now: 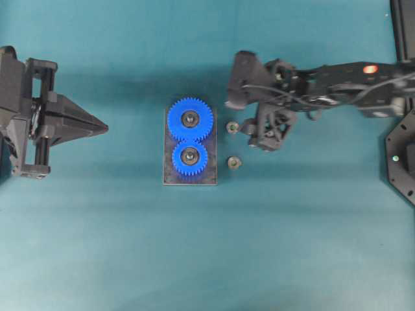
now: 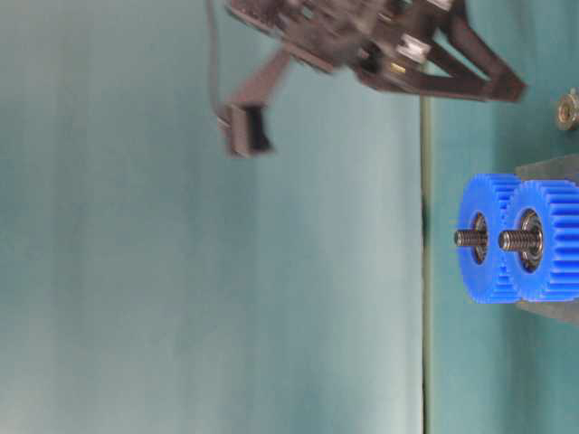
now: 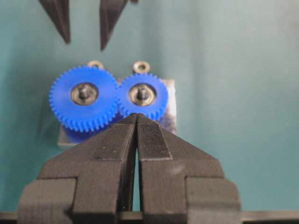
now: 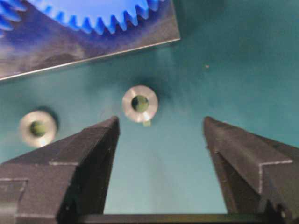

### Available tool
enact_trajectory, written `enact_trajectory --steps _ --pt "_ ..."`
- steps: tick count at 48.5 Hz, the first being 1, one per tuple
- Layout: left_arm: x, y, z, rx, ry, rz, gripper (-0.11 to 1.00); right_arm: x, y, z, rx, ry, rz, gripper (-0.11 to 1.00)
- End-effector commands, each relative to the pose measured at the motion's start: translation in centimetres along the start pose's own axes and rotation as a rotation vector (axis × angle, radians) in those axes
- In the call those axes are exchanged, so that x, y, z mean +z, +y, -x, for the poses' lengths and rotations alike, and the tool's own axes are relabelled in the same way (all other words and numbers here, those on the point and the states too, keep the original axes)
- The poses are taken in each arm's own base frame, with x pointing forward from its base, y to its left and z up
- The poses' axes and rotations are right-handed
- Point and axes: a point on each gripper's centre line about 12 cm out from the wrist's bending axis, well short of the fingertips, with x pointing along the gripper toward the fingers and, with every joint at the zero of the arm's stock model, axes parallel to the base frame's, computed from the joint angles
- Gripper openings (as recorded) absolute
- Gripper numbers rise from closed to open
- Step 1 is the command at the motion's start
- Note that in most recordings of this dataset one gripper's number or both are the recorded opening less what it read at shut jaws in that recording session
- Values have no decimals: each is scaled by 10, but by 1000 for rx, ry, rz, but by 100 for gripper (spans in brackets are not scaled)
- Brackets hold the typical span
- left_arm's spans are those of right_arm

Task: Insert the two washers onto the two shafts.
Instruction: 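Move the right gripper toward the upper metal washer beside the gears, then lower the right gripper and close it on the upper washer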

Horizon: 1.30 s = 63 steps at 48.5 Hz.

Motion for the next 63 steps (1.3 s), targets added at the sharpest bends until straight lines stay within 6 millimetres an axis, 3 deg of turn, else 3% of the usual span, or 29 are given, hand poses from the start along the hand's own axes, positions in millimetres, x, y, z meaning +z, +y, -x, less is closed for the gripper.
enact_trajectory --steps 1,13,27,51,63 --pt "9 1 2 2 -26 -4 1 11 2 0 2 -46 19 76" --pt "9 1 2 2 -31 -1 1 9 3 -8 2 -109 22 75" --pt "7 1 1 2 -28 -1 1 -8 9 -16 12 -96 32 75" --pt "8 1 1 2 -35 -1 1 -12 12 -29 15 -112 29 75" --pt "9 0 1 2 -44 1 1 -12 12 -28 15 -108 29 63"
